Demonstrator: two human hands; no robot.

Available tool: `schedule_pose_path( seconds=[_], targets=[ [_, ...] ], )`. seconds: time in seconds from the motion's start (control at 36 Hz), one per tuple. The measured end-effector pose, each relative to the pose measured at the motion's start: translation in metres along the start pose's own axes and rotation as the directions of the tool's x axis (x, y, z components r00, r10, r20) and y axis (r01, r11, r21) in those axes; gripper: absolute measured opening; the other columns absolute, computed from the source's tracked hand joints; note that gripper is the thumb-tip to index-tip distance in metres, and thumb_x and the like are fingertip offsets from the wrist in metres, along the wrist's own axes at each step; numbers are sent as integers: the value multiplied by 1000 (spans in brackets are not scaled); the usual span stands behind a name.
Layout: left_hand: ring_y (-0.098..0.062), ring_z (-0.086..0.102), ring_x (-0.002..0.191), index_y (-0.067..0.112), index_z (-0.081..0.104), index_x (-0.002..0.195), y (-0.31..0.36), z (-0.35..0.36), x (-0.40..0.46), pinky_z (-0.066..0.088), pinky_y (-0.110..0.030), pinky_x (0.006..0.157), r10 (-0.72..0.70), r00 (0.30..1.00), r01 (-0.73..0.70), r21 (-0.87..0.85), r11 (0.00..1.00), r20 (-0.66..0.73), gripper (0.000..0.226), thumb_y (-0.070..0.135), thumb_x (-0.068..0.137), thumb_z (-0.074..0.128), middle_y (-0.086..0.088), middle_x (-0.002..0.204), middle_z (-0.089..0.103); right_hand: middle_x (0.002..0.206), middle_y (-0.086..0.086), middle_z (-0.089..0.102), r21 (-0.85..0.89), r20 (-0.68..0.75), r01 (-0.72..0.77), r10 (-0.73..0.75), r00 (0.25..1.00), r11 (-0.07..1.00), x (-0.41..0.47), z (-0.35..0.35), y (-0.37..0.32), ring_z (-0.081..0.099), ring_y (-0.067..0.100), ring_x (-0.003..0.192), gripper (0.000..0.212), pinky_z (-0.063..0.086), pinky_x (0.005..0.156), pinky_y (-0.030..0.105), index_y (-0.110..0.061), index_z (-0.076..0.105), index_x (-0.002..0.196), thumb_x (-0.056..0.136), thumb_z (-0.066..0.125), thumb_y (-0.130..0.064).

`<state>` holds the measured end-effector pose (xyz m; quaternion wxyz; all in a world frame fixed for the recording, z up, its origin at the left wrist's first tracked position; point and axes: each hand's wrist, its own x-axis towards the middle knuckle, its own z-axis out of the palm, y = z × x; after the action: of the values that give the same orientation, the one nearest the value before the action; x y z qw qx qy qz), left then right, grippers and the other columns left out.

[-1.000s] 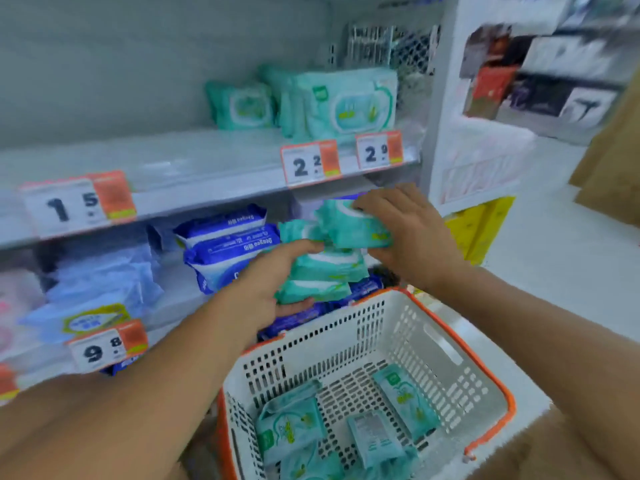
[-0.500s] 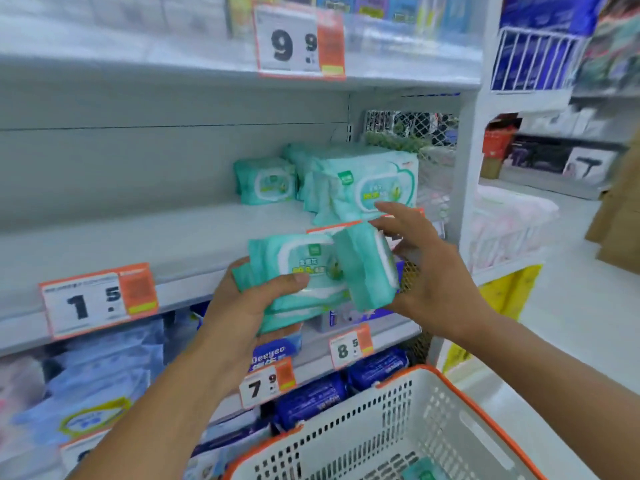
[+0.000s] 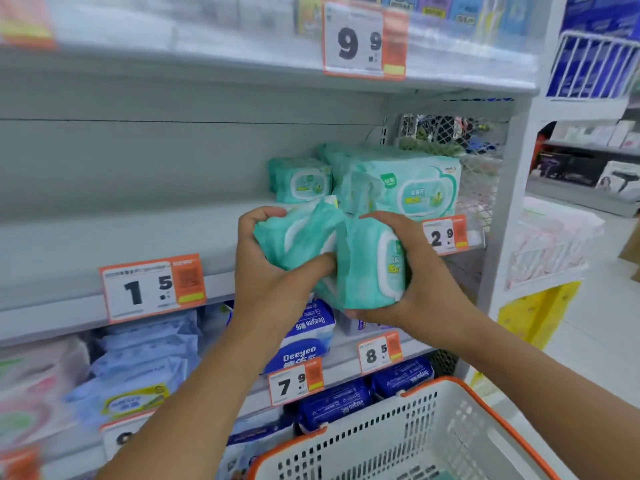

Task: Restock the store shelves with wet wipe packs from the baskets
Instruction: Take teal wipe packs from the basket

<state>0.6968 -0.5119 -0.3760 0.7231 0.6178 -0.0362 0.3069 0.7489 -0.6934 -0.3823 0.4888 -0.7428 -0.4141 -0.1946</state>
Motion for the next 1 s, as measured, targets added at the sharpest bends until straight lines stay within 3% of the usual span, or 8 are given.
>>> schedule_pose_path(
  seconds=[0.17,0.25,0.36,0.58,0.69,0.78,0.86,1.0],
  targets=[
    [-14,70,88,39,54,100,30,-16,32,59,-36,71,-47,999,48,-46,998,13,67,38,41,87,10,100,71,125,8,54,-22,-78,66,-68,995,998,41,6,-22,58,18,114,88,49,94,26,-14,51,131,56,96,-19],
    [-11,69,77,30,53,106,37,-22,65,56,-31,59,-156,982,160,-33,987,105,63,21,53,86,6,98,69,123,2,54,-212,-15,135,-141,990,968,78,2,-18,55,14,113,89,42,97,18,-14,53,131,54,97,-22],
    [-19,70,87,23,51,123,30,-24,119,60,-40,70,-287,941,283,49,958,177,80,17,50,82,-1,107,70,122,-1,48,-298,48,72,-61,997,952,123,8,5,50,9,109,94,37,93,7,-17,51,134,52,96,-15],
    [-16,63,93,26,40,132,-16,-39,178,54,-35,83,-424,865,289,425,858,269,81,-13,71,75,-1,112,63,124,8,42,-683,205,35,145,968,730,158,30,51,56,34,104,91,51,87,42,-18,41,134,57,89,-18],
    [-15,57,116,30,27,144,-31,-58,183,50,-37,101,-498,809,161,697,699,312,105,7,59,85,2,127,59,131,14,36,-862,243,65,297,923,503,159,32,49,45,37,116,90,49,94,47,-12,35,135,62,87,-21],
    [-25,60,118,23,41,137,-30,-60,184,51,-45,102,-549,765,258,621,740,337,106,10,38,75,-5,128,63,135,16,31,-852,342,96,408,846,515,169,23,45,44,38,120,95,46,101,42,-11,31,142,65,86,-21],
    [-18,64,104,19,42,137,-12,-50,179,54,-33,82,-526,762,403,359,842,378,94,-2,48,69,-3,120,64,140,14,36,-803,450,142,433,781,579,177,16,39,49,34,124,104,44,106,38,-13,34,148,63,91,-25],
    [-11,57,116,25,2,155,3,-29,165,49,-33,97,-528,812,306,591,747,247,166,48,22,99,8,125,58,132,8,57,-815,425,176,363,829,553,178,15,31,57,29,118,109,48,99,38,-17,48,143,48,97,-39]
  ],
)
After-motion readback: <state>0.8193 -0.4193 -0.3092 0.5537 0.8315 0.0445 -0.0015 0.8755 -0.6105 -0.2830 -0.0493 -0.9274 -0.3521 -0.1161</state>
